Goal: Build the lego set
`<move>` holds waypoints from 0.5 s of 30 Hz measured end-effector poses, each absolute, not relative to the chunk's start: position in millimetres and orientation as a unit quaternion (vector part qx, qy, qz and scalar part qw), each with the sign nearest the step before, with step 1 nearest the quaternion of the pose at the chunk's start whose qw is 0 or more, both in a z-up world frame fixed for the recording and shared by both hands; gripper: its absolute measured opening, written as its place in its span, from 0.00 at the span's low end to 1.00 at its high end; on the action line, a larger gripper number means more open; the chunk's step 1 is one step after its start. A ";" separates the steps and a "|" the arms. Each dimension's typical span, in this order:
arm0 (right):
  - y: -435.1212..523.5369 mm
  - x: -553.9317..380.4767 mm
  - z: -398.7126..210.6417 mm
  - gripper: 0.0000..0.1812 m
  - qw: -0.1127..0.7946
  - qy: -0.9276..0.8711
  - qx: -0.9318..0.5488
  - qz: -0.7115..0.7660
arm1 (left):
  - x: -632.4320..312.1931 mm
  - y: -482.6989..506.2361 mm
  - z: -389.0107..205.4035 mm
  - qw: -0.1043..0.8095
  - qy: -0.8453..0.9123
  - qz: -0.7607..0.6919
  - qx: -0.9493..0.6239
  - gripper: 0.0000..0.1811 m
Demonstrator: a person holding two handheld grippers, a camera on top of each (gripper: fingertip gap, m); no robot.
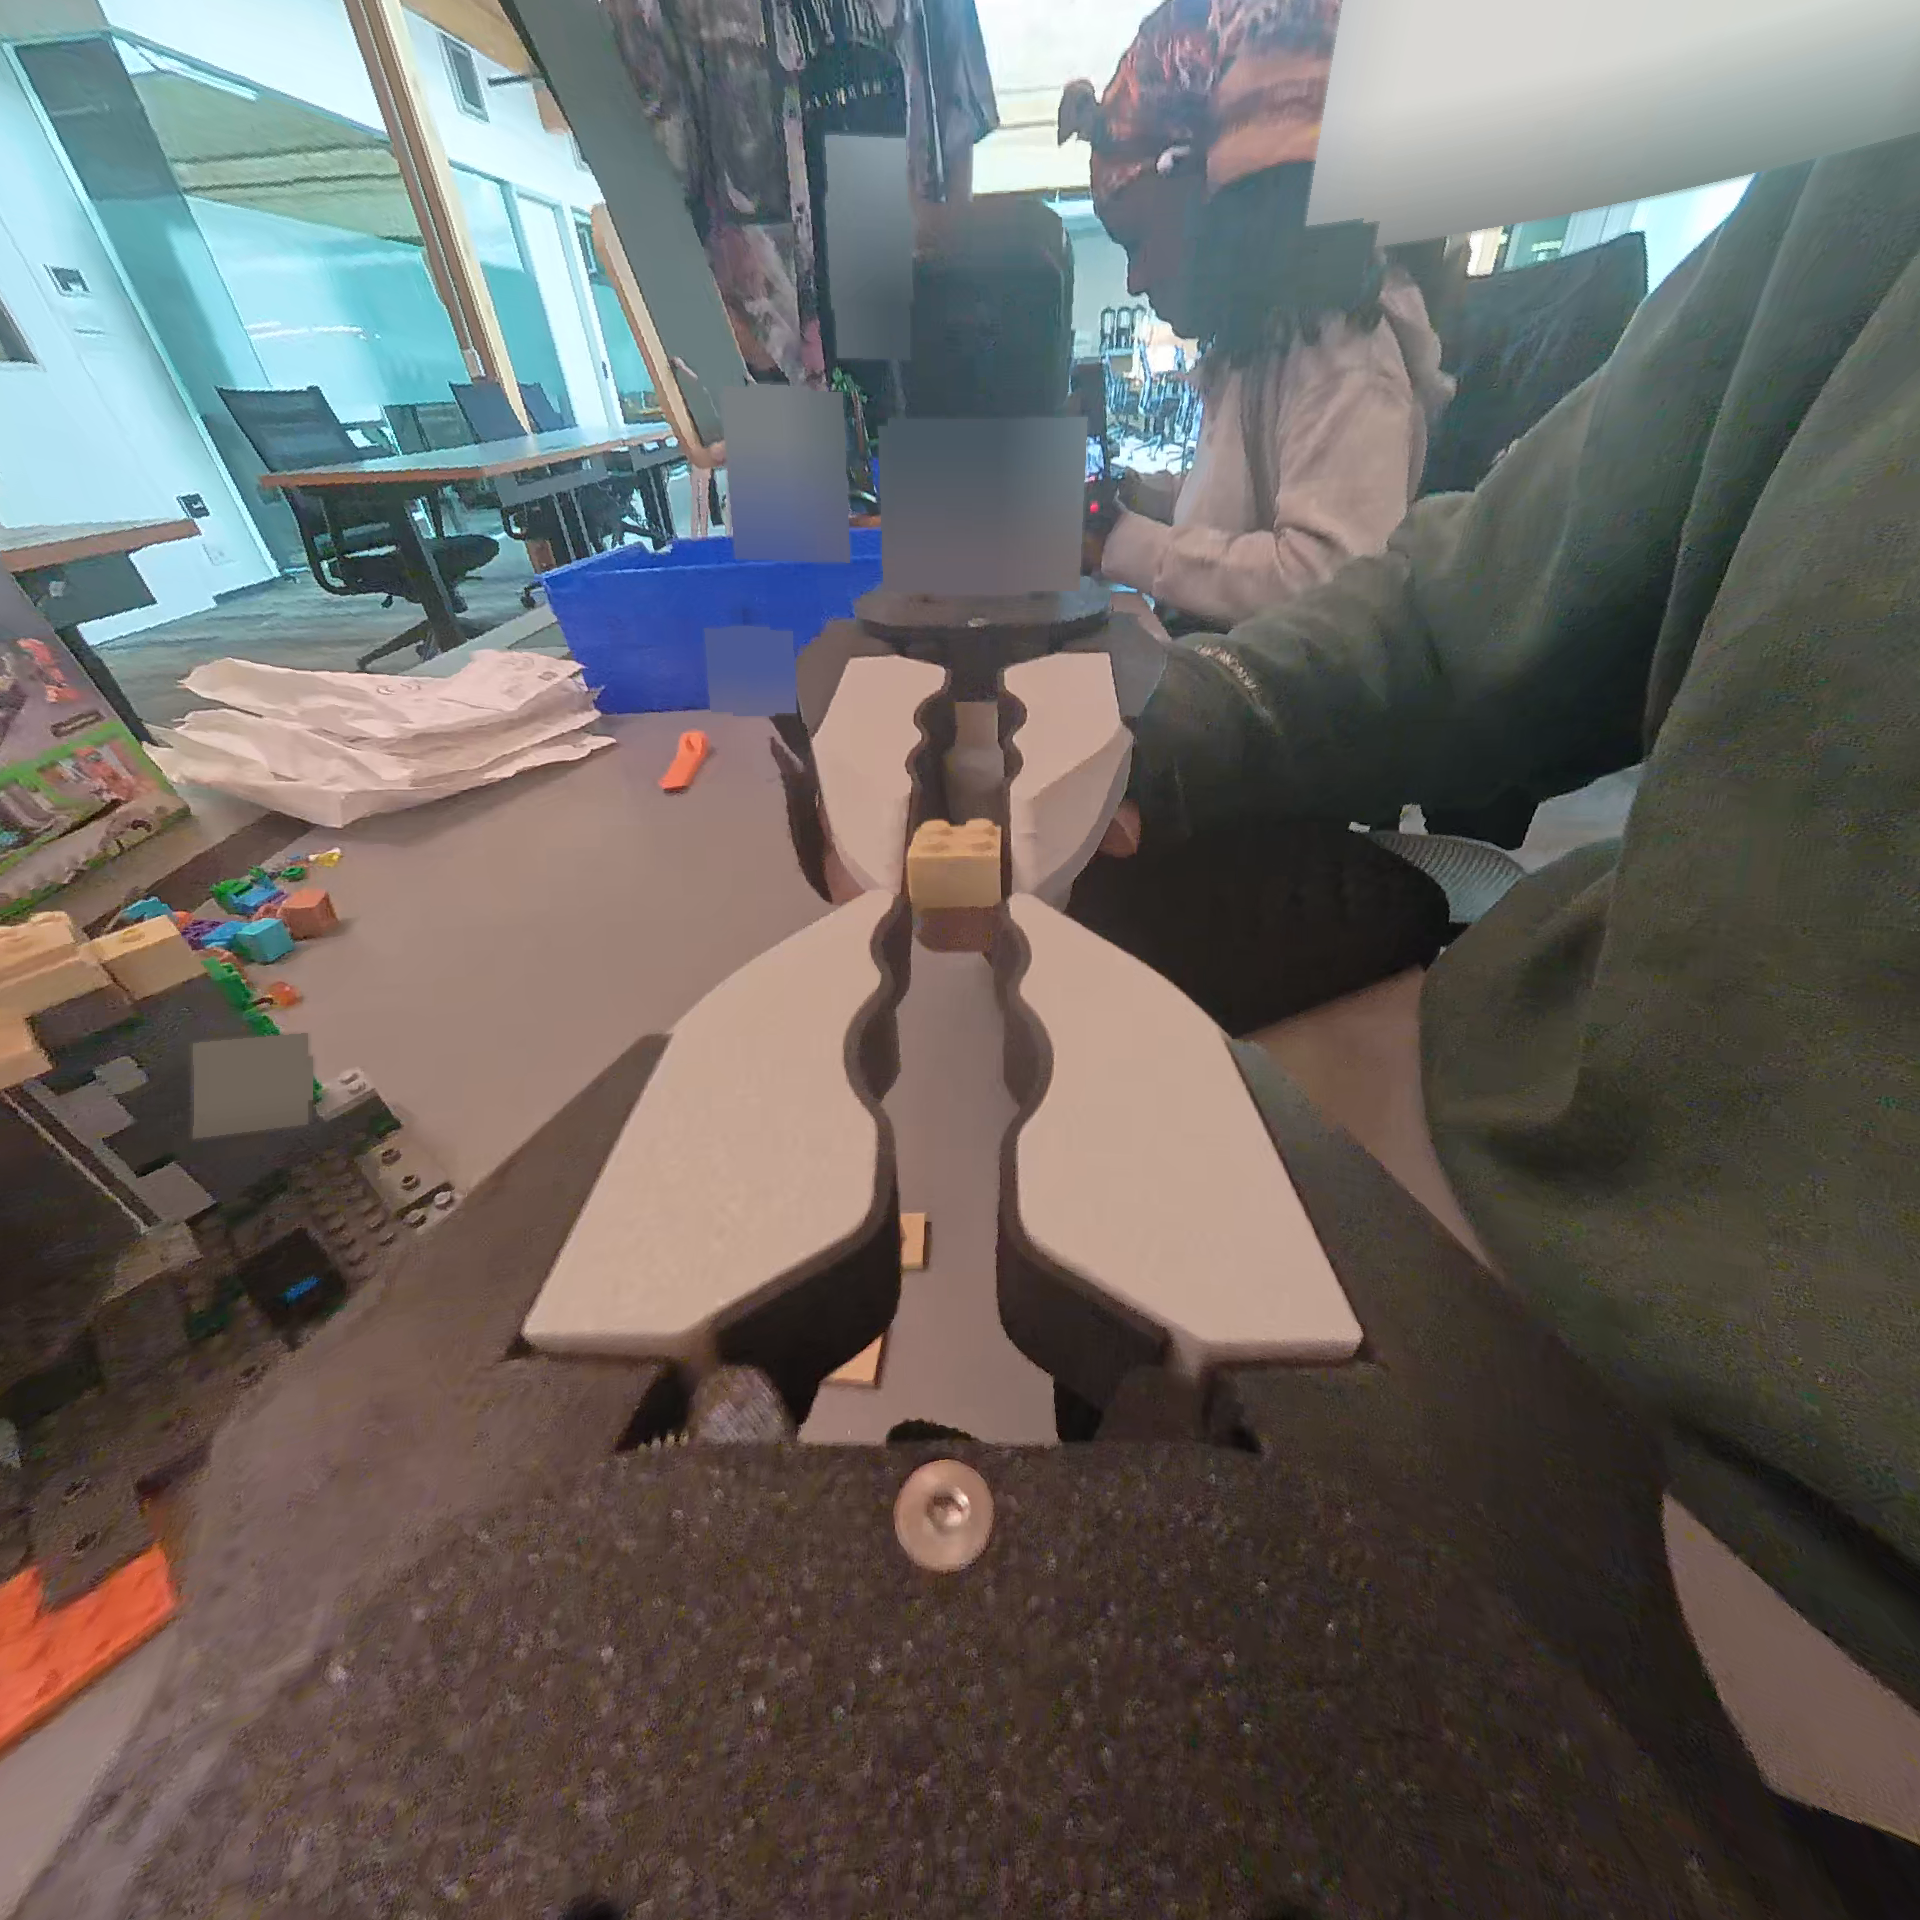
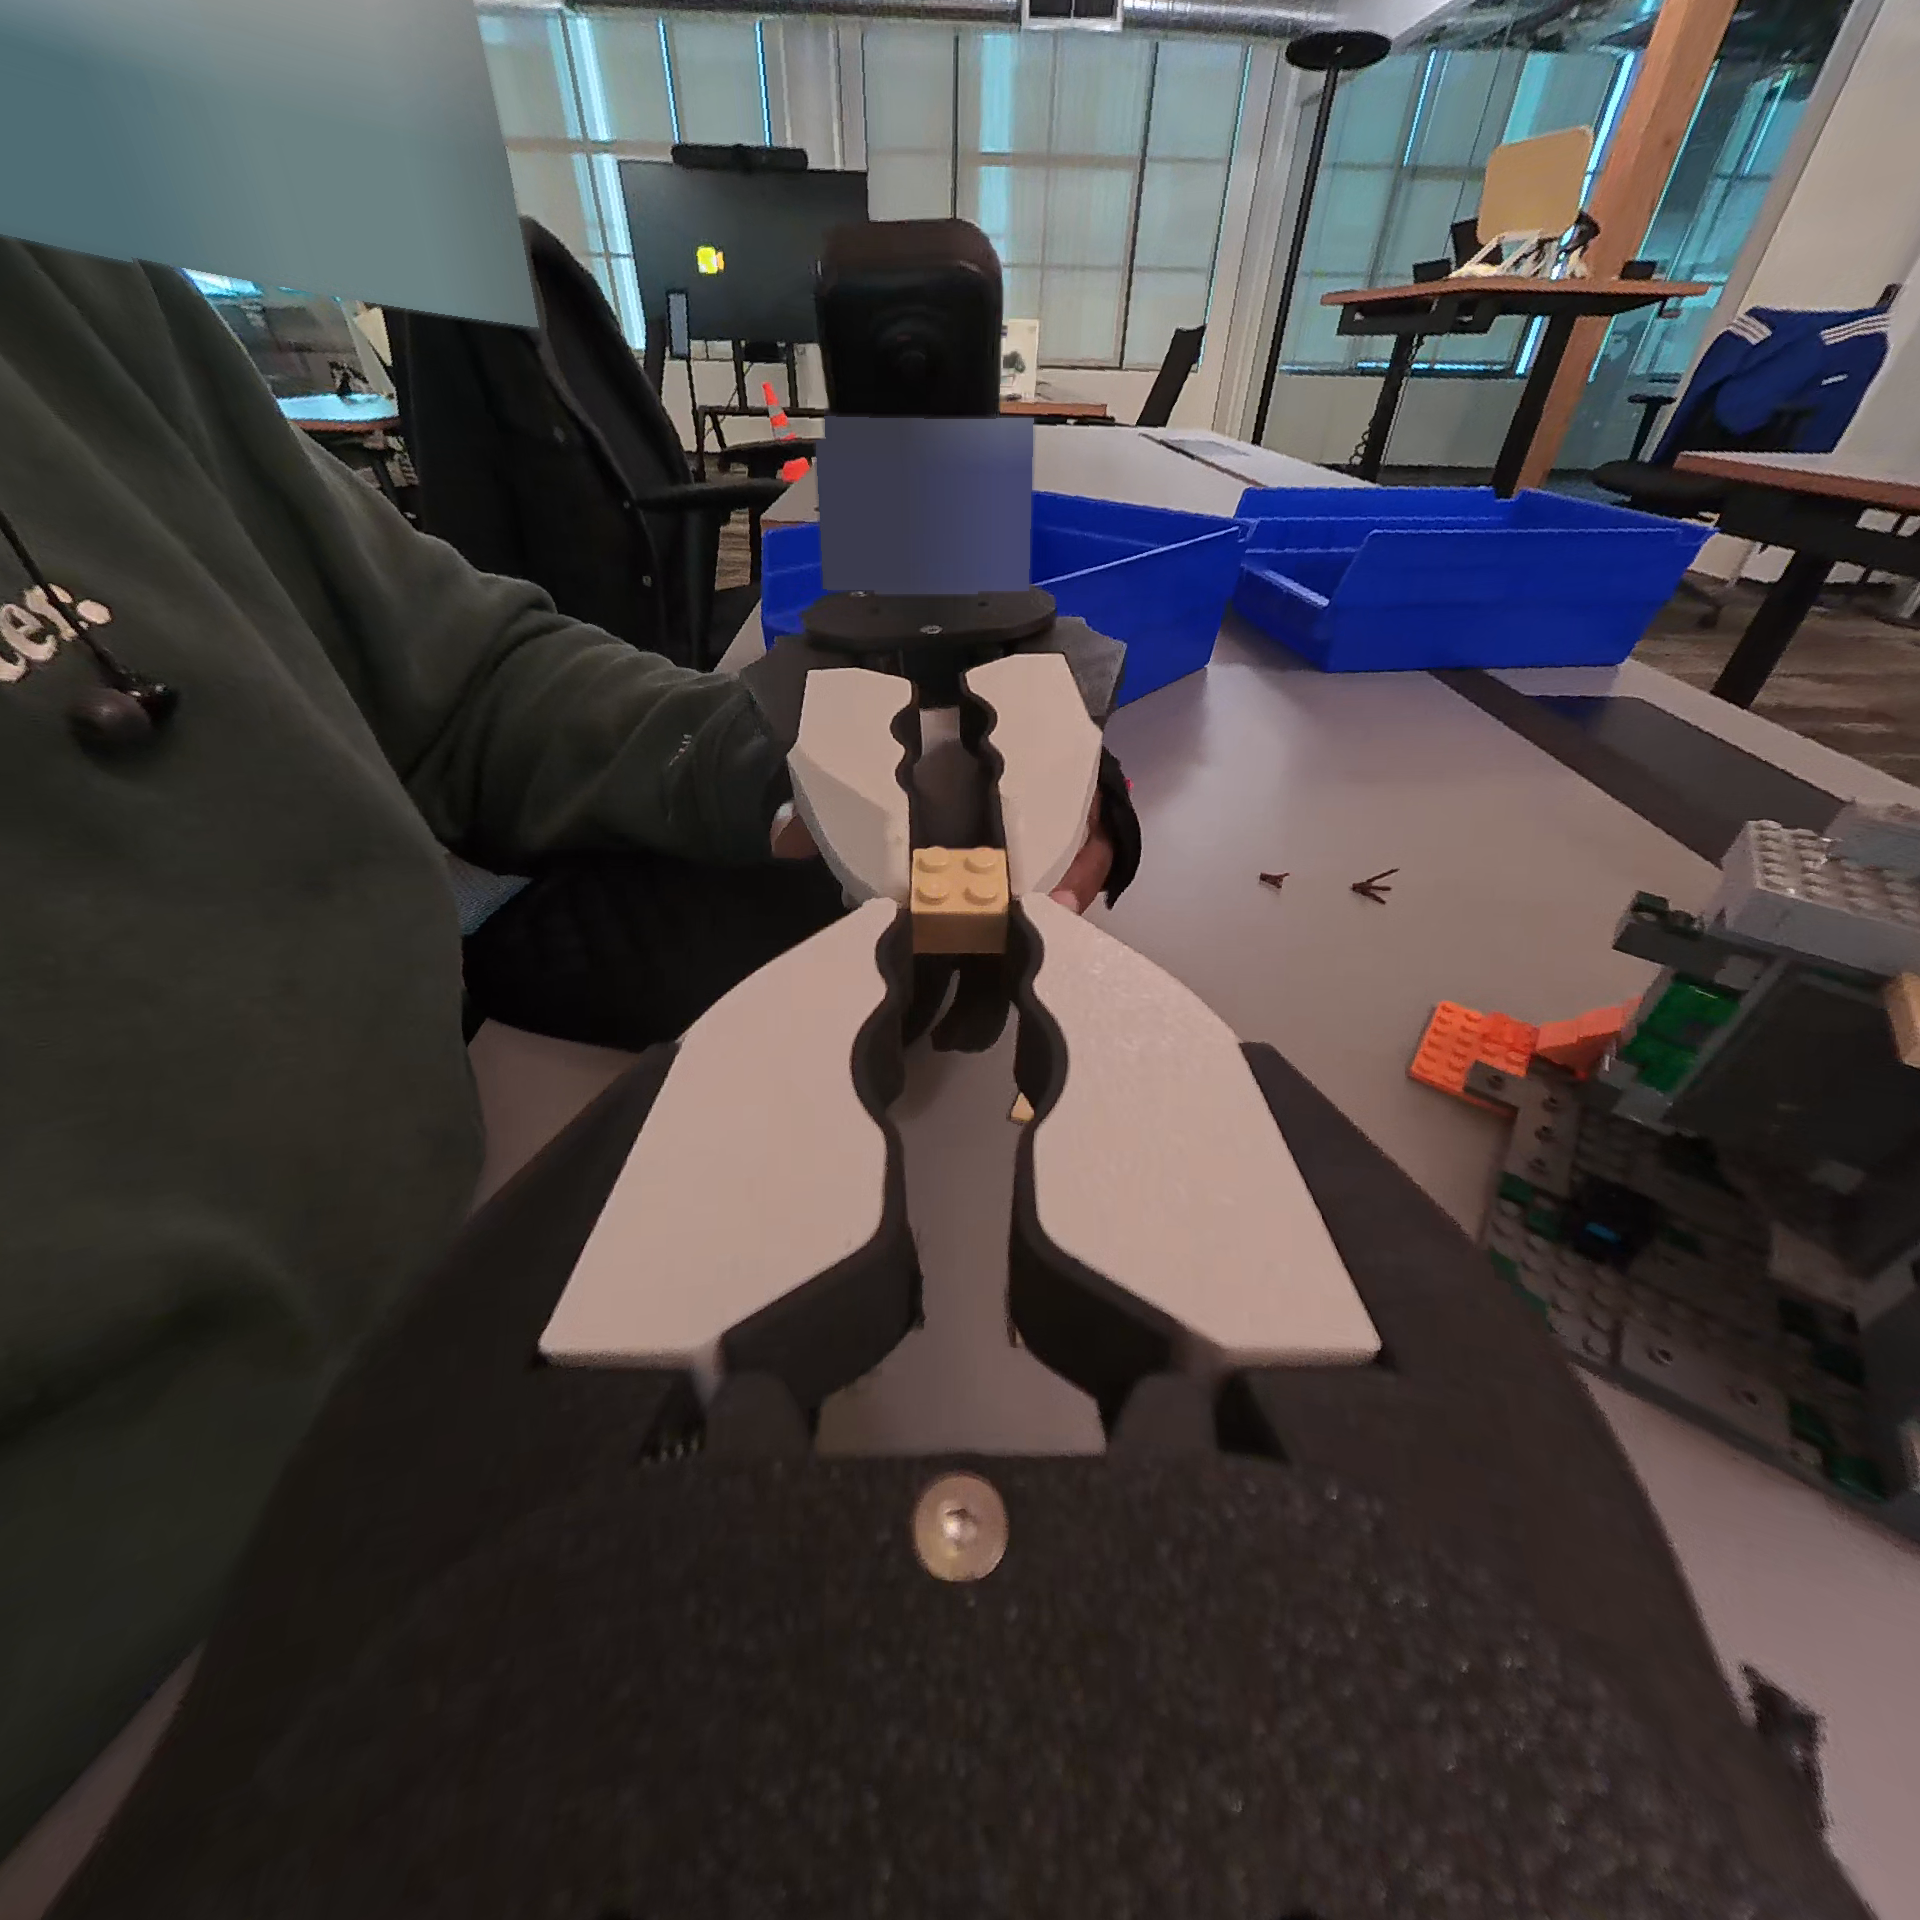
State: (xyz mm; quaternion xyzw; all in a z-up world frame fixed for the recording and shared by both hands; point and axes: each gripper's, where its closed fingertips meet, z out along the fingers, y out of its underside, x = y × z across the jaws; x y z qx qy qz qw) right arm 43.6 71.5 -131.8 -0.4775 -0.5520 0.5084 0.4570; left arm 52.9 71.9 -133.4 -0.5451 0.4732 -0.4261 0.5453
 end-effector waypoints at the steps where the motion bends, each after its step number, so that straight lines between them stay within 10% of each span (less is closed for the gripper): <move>1: 71.3 43.4 -131.2 0.09 0.459 -0.552 -0.476 0.508 | 52.7 71.8 -132.8 0.544 0.470 -0.431 -0.545 0.08; 15: 68.4 43.1 -129.5 0.09 0.464 -0.556 -0.470 0.504 | 52.4 67.6 -126.9 0.545 0.463 -0.454 -0.531 0.09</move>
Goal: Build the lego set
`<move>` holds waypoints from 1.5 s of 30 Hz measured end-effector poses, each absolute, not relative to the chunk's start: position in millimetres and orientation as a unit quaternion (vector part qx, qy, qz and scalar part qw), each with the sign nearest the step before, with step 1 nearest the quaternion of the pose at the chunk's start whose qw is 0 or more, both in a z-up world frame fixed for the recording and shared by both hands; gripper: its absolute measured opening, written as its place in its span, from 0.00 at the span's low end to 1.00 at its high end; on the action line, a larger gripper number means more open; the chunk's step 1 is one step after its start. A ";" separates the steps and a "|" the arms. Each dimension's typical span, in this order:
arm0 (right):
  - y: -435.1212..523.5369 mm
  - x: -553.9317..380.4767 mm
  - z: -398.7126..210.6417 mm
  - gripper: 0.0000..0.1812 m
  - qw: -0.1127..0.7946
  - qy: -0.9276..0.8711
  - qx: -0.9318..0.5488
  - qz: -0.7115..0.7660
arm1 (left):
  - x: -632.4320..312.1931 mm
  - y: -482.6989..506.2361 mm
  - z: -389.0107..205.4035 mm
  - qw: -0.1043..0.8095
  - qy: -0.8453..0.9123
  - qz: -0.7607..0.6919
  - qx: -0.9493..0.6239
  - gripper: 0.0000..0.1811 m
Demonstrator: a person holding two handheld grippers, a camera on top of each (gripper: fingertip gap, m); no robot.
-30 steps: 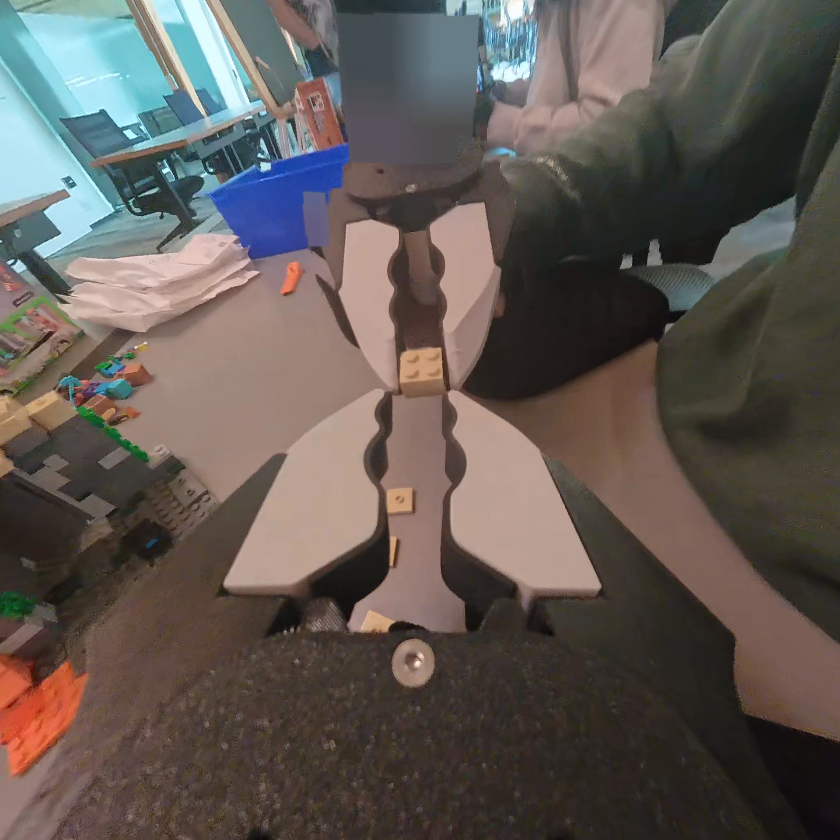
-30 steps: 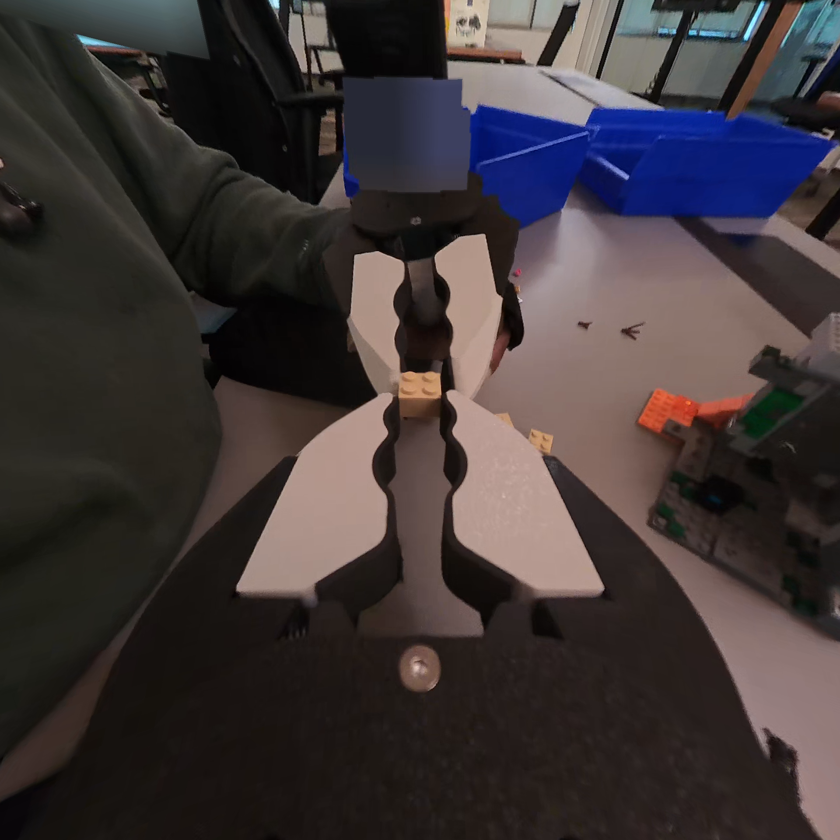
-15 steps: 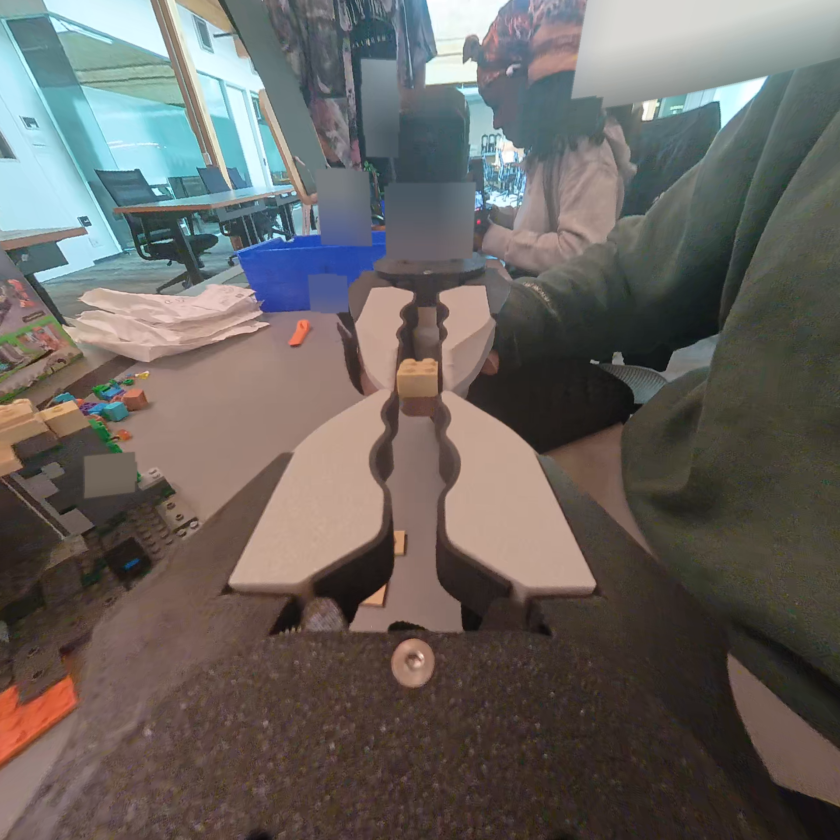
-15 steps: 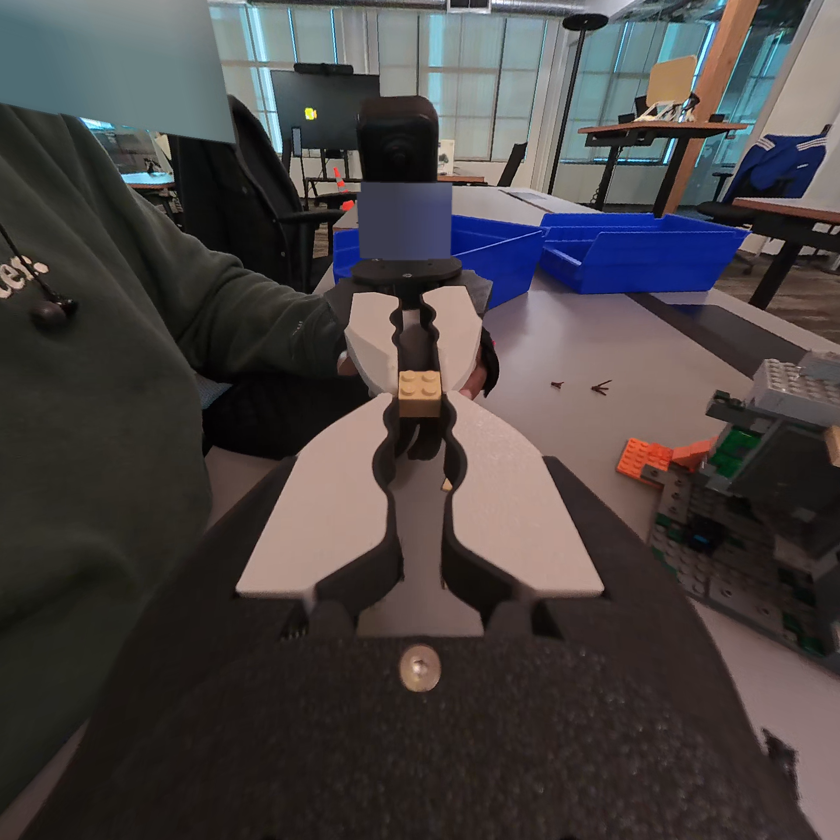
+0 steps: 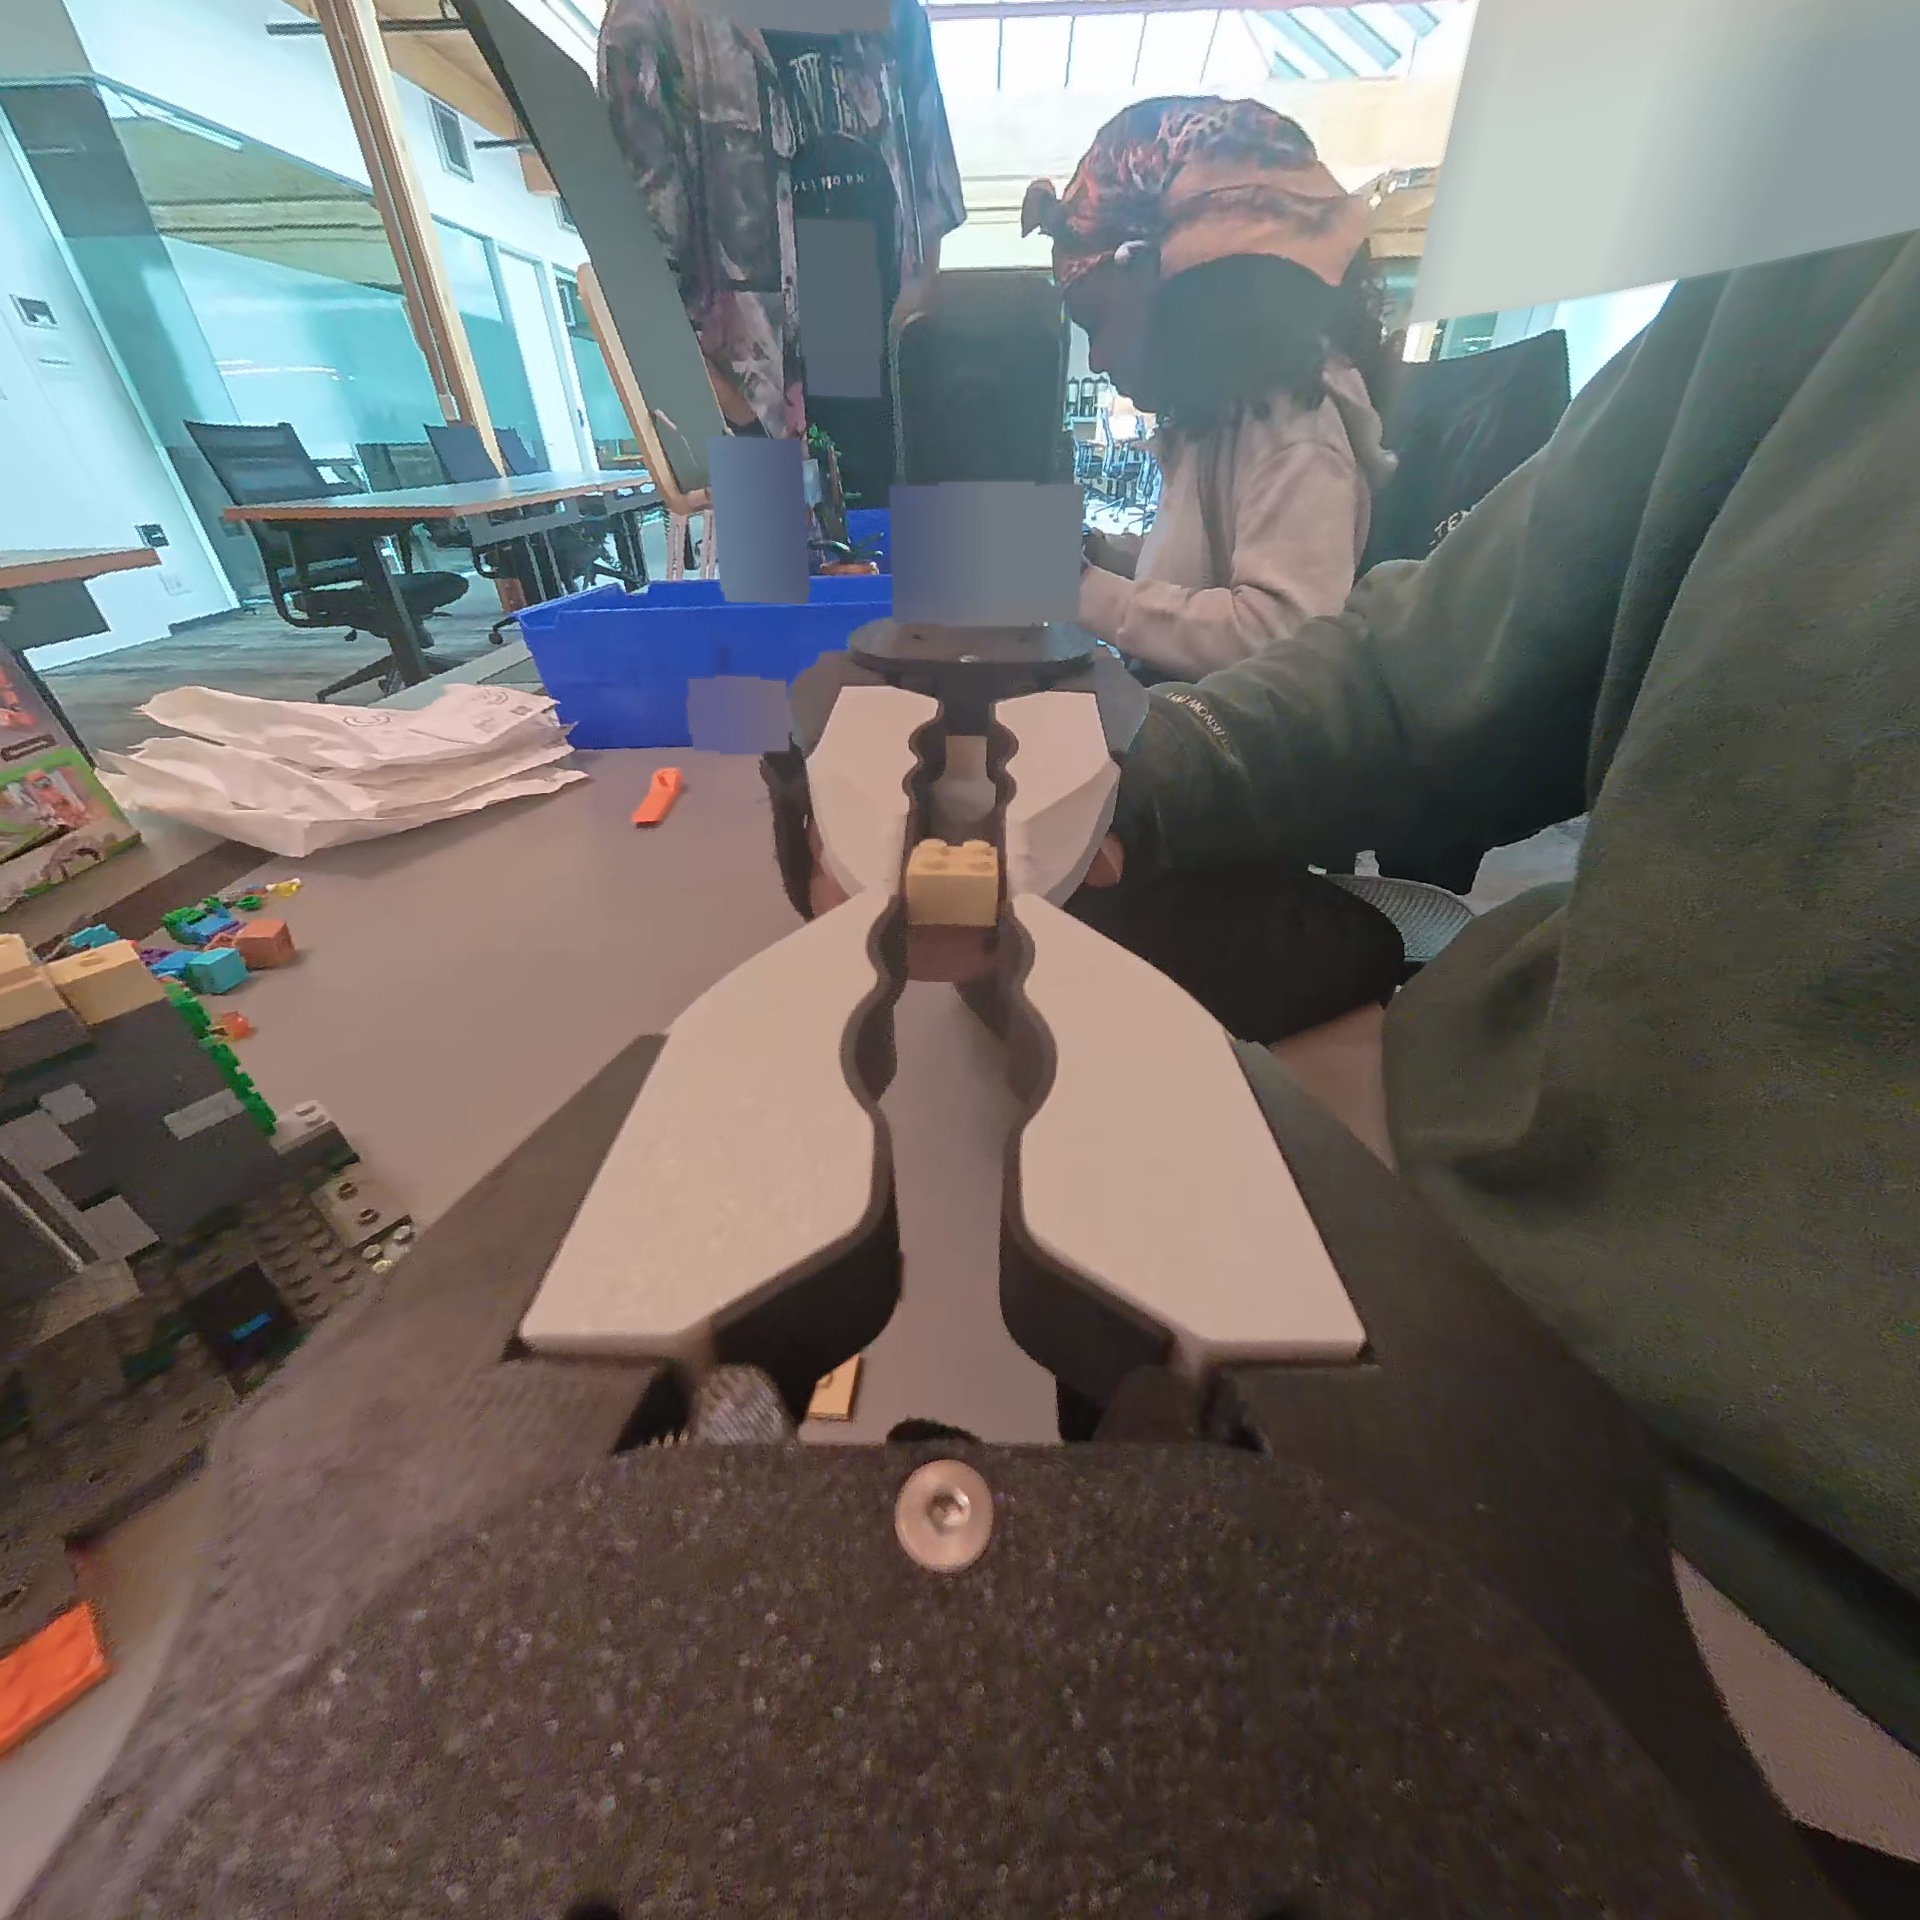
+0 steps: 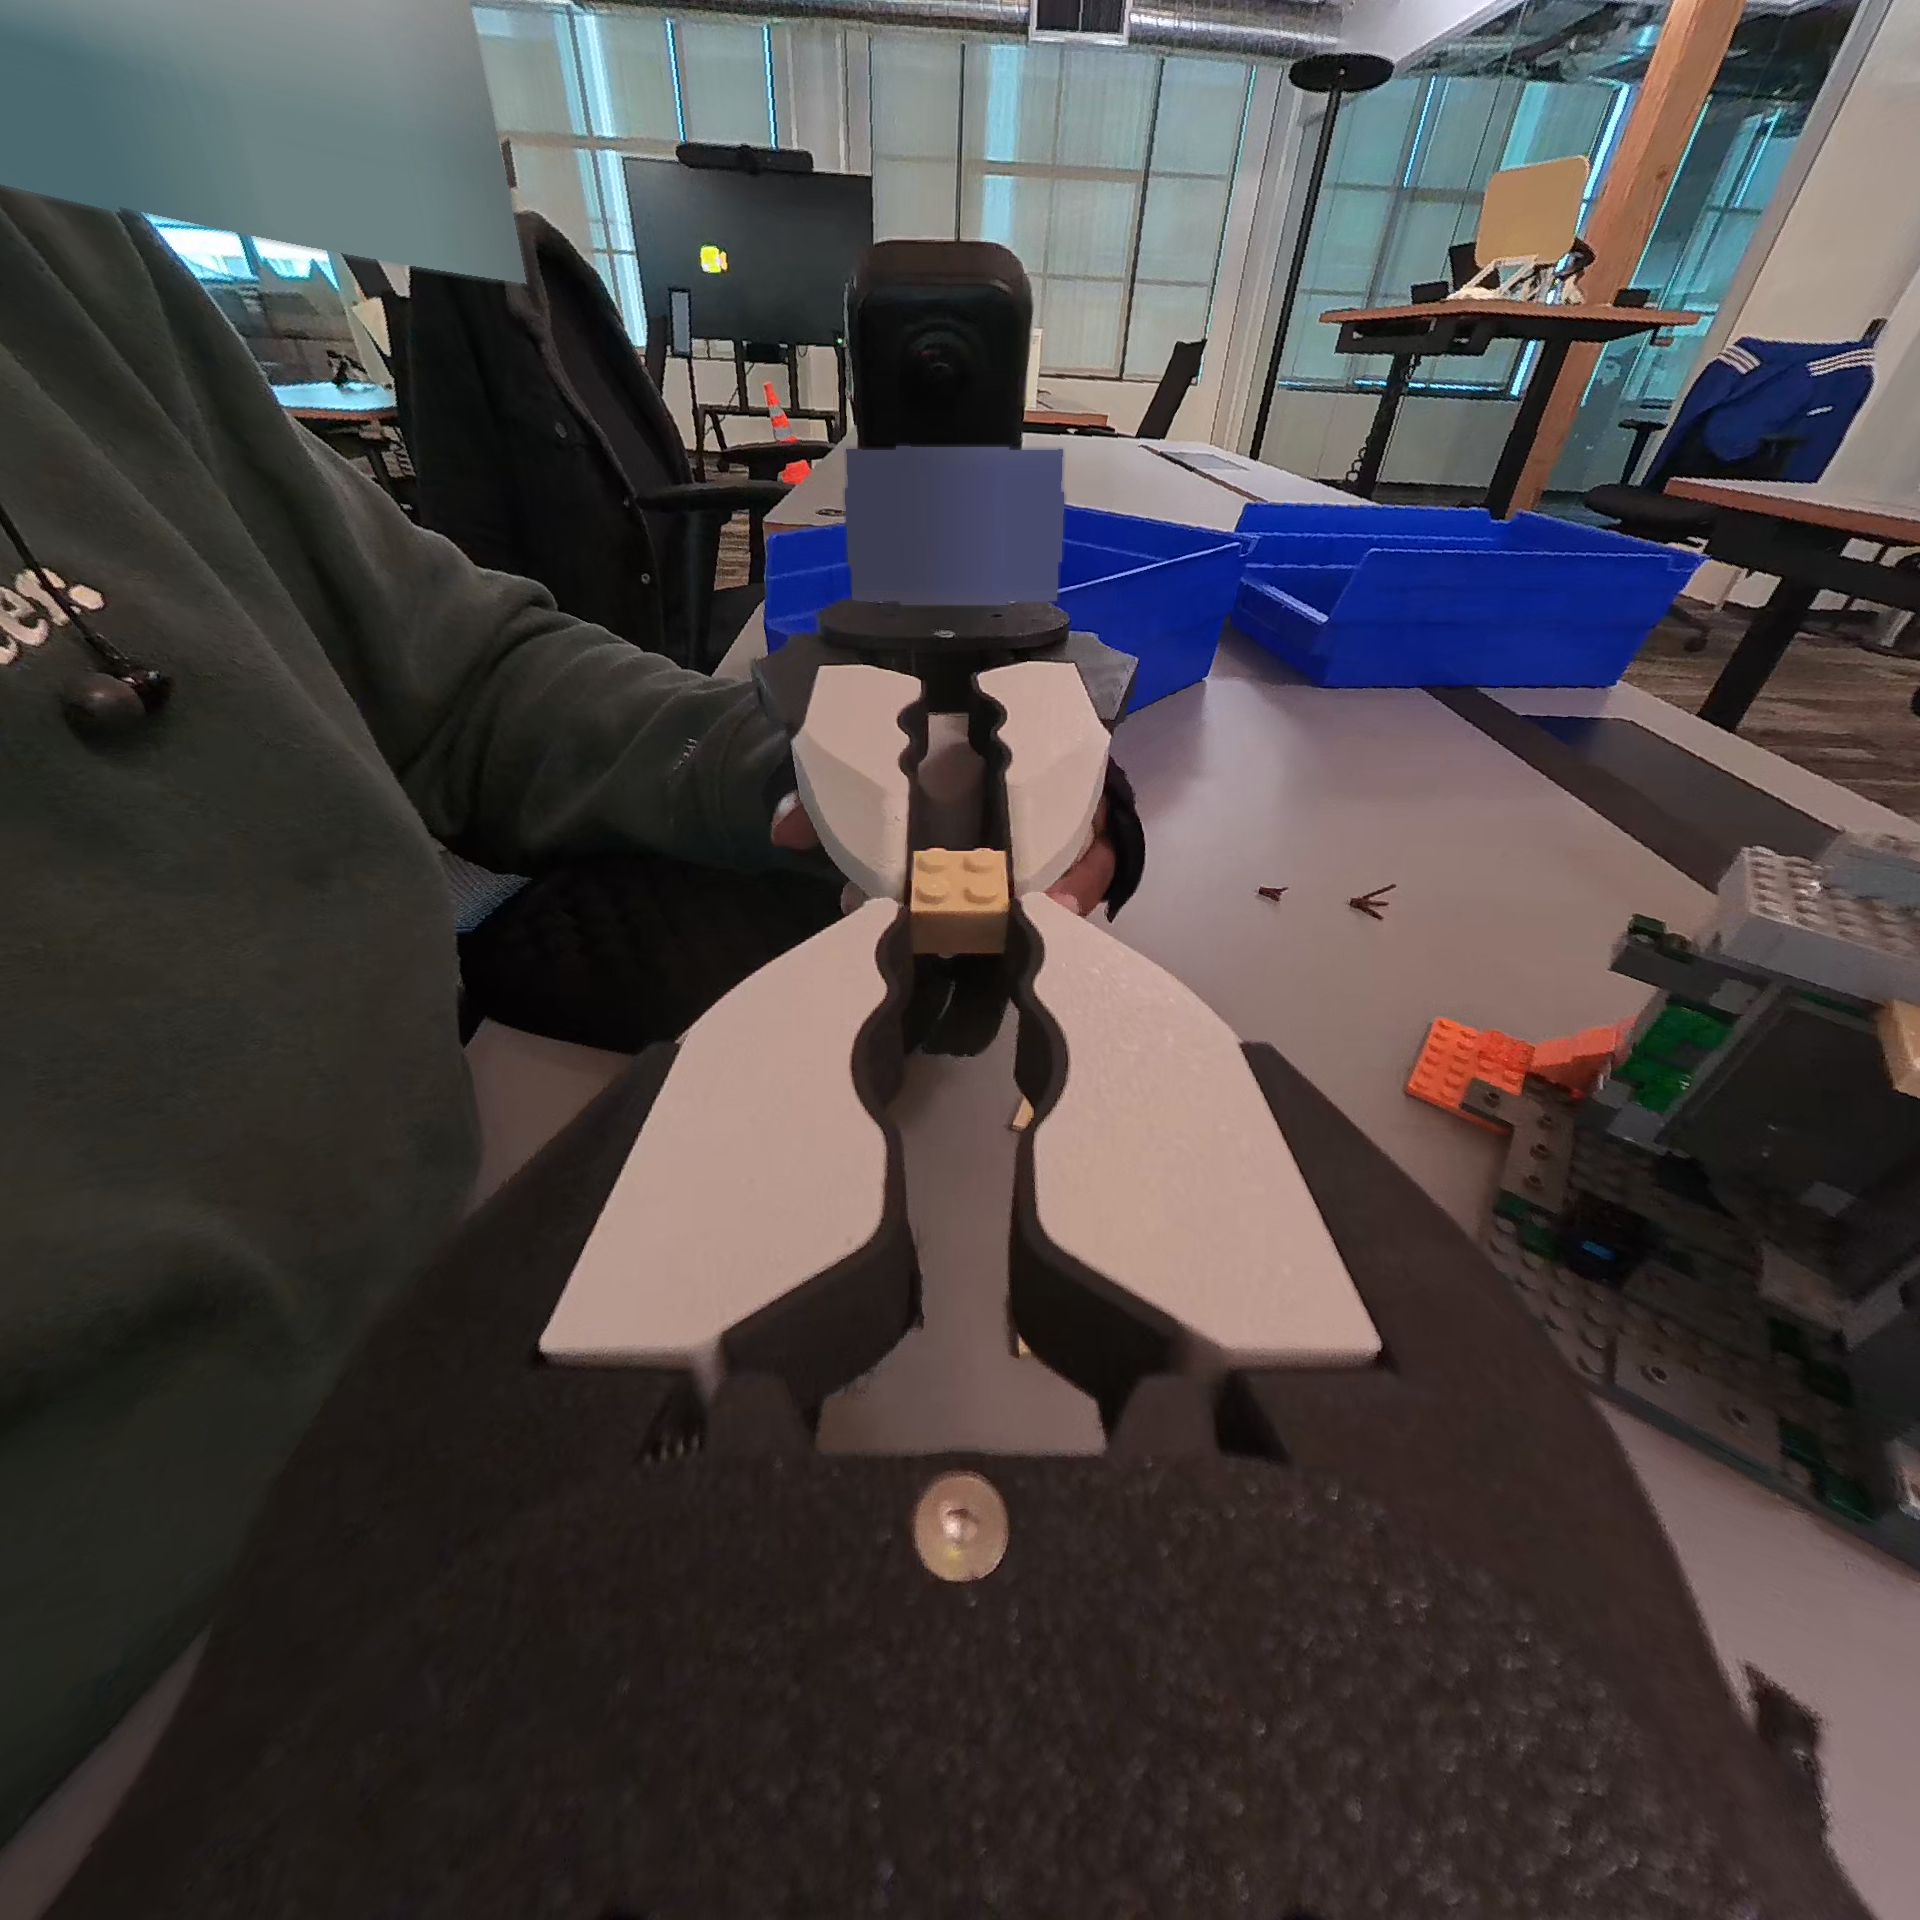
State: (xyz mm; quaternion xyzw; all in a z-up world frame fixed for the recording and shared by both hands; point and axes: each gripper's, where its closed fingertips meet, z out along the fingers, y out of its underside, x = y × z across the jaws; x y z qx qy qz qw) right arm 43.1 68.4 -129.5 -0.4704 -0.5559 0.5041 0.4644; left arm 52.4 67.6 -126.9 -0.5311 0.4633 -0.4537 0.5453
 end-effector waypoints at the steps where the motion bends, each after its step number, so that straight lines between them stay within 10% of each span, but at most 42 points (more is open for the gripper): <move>1: 68.1 42.9 -129.2 0.09 0.465 -0.555 -0.470 0.505 | 52.2 67.4 -127.2 0.546 0.465 -0.452 -0.531 0.08; 24: 66.1 50.4 -148.8 0.09 0.388 -0.597 -0.528 0.462 | 56.7 65.8 -144.4 0.523 0.509 -0.404 -0.552 0.08; 45: 84.4 43.3 -117.9 0.09 0.303 -0.408 -0.562 0.653 | 51.2 87.6 -123.3 0.682 0.505 -0.170 -0.500 0.10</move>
